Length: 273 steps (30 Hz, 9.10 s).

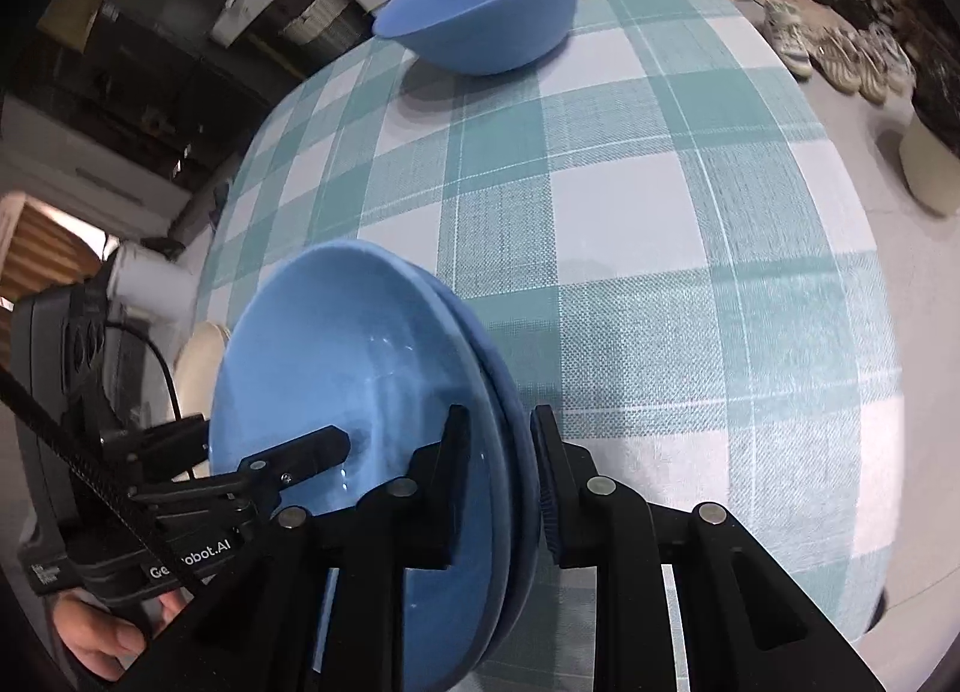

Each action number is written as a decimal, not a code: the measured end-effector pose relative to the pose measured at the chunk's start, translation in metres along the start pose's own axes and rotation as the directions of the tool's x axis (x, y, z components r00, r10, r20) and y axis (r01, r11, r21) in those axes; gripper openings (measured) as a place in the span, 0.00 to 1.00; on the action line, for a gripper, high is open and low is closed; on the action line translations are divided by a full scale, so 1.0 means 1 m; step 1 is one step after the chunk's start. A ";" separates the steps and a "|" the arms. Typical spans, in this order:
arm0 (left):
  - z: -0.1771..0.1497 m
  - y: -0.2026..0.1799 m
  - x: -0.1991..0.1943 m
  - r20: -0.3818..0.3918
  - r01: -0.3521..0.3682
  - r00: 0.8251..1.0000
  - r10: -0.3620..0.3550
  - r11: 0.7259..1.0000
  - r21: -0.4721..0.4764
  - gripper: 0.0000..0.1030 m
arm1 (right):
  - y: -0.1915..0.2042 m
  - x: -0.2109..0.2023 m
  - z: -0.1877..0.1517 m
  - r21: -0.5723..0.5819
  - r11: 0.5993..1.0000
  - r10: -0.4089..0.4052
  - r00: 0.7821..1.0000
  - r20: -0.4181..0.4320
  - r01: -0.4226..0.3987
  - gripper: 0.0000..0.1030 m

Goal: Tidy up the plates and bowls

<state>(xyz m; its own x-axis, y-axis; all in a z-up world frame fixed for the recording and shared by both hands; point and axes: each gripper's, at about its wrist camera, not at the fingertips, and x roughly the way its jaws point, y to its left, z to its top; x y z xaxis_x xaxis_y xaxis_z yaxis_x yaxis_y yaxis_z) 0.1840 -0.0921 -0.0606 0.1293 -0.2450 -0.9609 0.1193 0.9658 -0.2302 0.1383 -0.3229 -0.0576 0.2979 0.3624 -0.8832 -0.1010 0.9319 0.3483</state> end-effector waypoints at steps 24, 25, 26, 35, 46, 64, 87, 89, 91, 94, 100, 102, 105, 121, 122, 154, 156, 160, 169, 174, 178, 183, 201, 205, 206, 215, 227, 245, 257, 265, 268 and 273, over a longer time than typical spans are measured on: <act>-0.066 0.019 -0.107 0.539 -0.186 0.825 0.172 0.982 -0.028 0.68 | 0.096 -0.129 -0.069 -0.335 0.925 0.056 0.807 0.587 0.180 0.81; -0.067 0.017 -0.109 0.554 -0.205 0.812 0.182 0.978 -0.019 0.68 | 0.100 -0.130 -0.070 -0.340 0.921 0.051 0.806 0.590 0.190 0.82; -0.068 0.016 -0.112 0.570 -0.225 0.798 0.193 0.974 -0.015 0.68 | 0.103 -0.131 -0.072 -0.344 0.917 0.046 0.803 0.594 0.202 0.82; -0.080 0.020 -0.130 0.695 -0.222 0.688 0.212 0.972 -0.076 0.89 | 0.111 -0.128 -0.100 -0.313 0.923 0.067 0.706 0.705 0.225 0.88; -0.087 0.027 -0.137 0.802 -0.228 0.540 0.255 0.962 -0.152 0.90 | 0.076 -0.109 -0.125 -0.136 0.987 0.065 0.584 0.809 0.079 0.99; -0.104 0.032 -0.133 0.846 -0.212 0.482 0.230 0.967 -0.143 1.00 | 0.103 -0.088 -0.133 -0.261 0.944 0.082 0.621 0.780 0.204 0.99; -0.100 0.022 -0.175 0.873 -0.232 0.445 0.199 0.967 -0.102 1.00 | 0.096 -0.120 -0.097 -0.264 0.949 0.095 0.642 0.761 0.172 0.99; -0.082 0.012 -0.182 0.855 -0.314 0.464 0.233 0.945 -0.087 1.00 | 0.095 -0.133 -0.081 -0.268 0.949 0.100 0.647 0.756 0.168 0.99; -0.065 0.001 -0.187 0.855 -0.373 0.467 0.225 0.927 -0.040 1.00 | 0.091 -0.148 -0.063 -0.260 0.953 0.104 0.639 0.762 0.156 0.99; -0.039 -0.014 -0.193 0.857 -0.424 0.477 0.197 0.905 0.027 1.00 | 0.084 -0.164 -0.027 -0.244 0.956 0.082 0.653 0.753 0.161 0.99; 0.049 -0.009 -0.185 0.768 -0.373 0.592 0.244 0.928 -0.007 1.00 | 0.054 -0.167 0.051 -0.201 0.975 0.075 0.712 0.698 0.094 0.99; 0.078 -0.004 -0.173 0.698 -0.385 0.654 0.292 0.923 -0.025 1.00 | 0.035 -0.162 0.081 -0.153 0.988 0.091 0.744 0.662 0.016 0.99; 0.123 0.003 -0.153 0.601 -0.355 0.742 0.298 0.934 -0.024 1.00 | 0.006 -0.145 0.125 -0.100 0.987 0.161 0.797 0.582 -0.127 0.99; 0.254 0.039 -0.033 0.265 -0.206 0.938 0.224 0.974 -0.095 1.00 | -0.076 -0.005 0.247 0.172 0.974 0.102 0.962 0.253 -0.148 0.70; 0.257 0.036 -0.027 0.264 -0.219 0.936 0.232 0.973 -0.078 1.00 | -0.077 0.001 0.251 0.181 0.973 0.097 0.965 0.245 -0.144 0.69; 0.277 0.025 0.019 0.150 -0.023 0.988 0.035 0.996 -0.080 0.11 | -0.078 0.045 0.281 0.184 0.983 -0.030 0.988 0.150 0.002 0.04; 0.276 0.026 0.019 0.144 -0.016 0.989 0.027 0.997 -0.080 0.10 | -0.078 0.046 0.281 0.193 0.981 -0.035 0.989 0.142 0.007 0.04; 0.274 0.028 0.015 0.156 -0.003 0.988 0.016 0.996 -0.086 0.06 | -0.076 0.045 0.281 0.201 0.979 -0.051 0.991 0.126 0.025 0.04; 0.268 0.028 0.011 0.165 -0.003 0.986 0.016 0.997 -0.079 0.04 | -0.076 0.041 0.277 0.242 0.969 -0.064 0.994 0.090 0.041 0.04; 0.266 0.027 0.006 0.169 -0.007 0.985 0.019 0.997 -0.072 0.04 | -0.075 0.038 0.273 0.254 0.966 -0.061 0.995 0.082 0.038 0.04; 0.261 0.026 -0.001 0.168 -0.003 0.986 0.016 0.997 -0.077 0.04 | -0.070 0.032 0.269 0.253 0.967 -0.057 0.995 0.079 0.036 0.04; 0.254 0.026 -0.011 0.167 0.007 0.986 0.005 0.997 -0.074 0.04 | -0.060 0.018 0.262 0.241 0.970 -0.064 0.994 0.087 0.041 0.04; 0.204 0.003 -0.072 0.202 -0.036 0.978 0.050 0.997 -0.071 0.04 | -0.039 -0.055 0.214 0.265 0.964 -0.008 0.993 0.122 -0.025 0.05; 0.183 0.000 -0.085 0.208 -0.019 0.978 0.033 0.997 -0.070 0.04 | -0.035 -0.068 0.193 0.275 0.961 0.001 0.992 0.125 -0.036 0.05; 0.179 -0.001 -0.088 0.209 -0.014 0.977 0.029 0.997 -0.072 0.04 | -0.032 -0.073 0.187 0.273 0.961 -0.001 0.992 0.128 -0.035 0.05; 0.130 -0.010 -0.122 0.249 0.026 0.968 -0.008 0.997 -0.070 0.04 | -0.007 -0.122 0.145 0.252 0.967 -0.015 0.986 0.165 -0.027 0.05; 0.071 -0.010 -0.149 0.252 0.024 0.968 -0.002 0.996 -0.081 0.04 | 0.021 -0.151 0.087 0.234 0.972 -0.016 0.985 0.174 -0.026 0.05; -0.014 0.015 -0.129 0.225 0.051 0.974 -0.018 0.989 -0.142 0.04 | 0.040 -0.126 0.003 0.235 0.971 0.002 0.991 0.136 -0.034 0.06; -0.018 0.008 -0.099 0.188 -0.013 0.982 0.034 0.994 -0.112 0.04 | 0.022 -0.101 -0.010 0.243 0.970 -0.006 0.993 0.121 -0.024 0.06; -0.021 0.009 -0.086 0.178 -0.036 0.982 0.055 0.993 -0.109 0.04 | 0.021 -0.088 -0.013 0.215 0.977 -0.025 0.992 0.122 -0.001 0.06; -0.021 0.008 -0.085 0.186 -0.074 0.978 0.091 0.993 -0.095 0.04 | 0.029 -0.085 -0.015 0.173 0.985 -0.049 0.992 0.120 0.028 0.06; -0.023 0.009 -0.079 0.186 -0.099 0.976 0.113 0.992 -0.084 0.05 | 0.034 -0.077 -0.018 0.139 0.988 -0.081 0.989 0.122 0.063 0.05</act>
<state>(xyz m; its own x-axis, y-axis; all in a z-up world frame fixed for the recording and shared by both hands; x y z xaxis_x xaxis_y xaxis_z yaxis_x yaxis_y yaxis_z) 0.1520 -0.0618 0.0098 0.3228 -0.1460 -0.9351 0.0230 0.9890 -0.1465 0.0952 -0.3193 0.0170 0.4189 0.2816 -0.8633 0.0507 0.9419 0.3319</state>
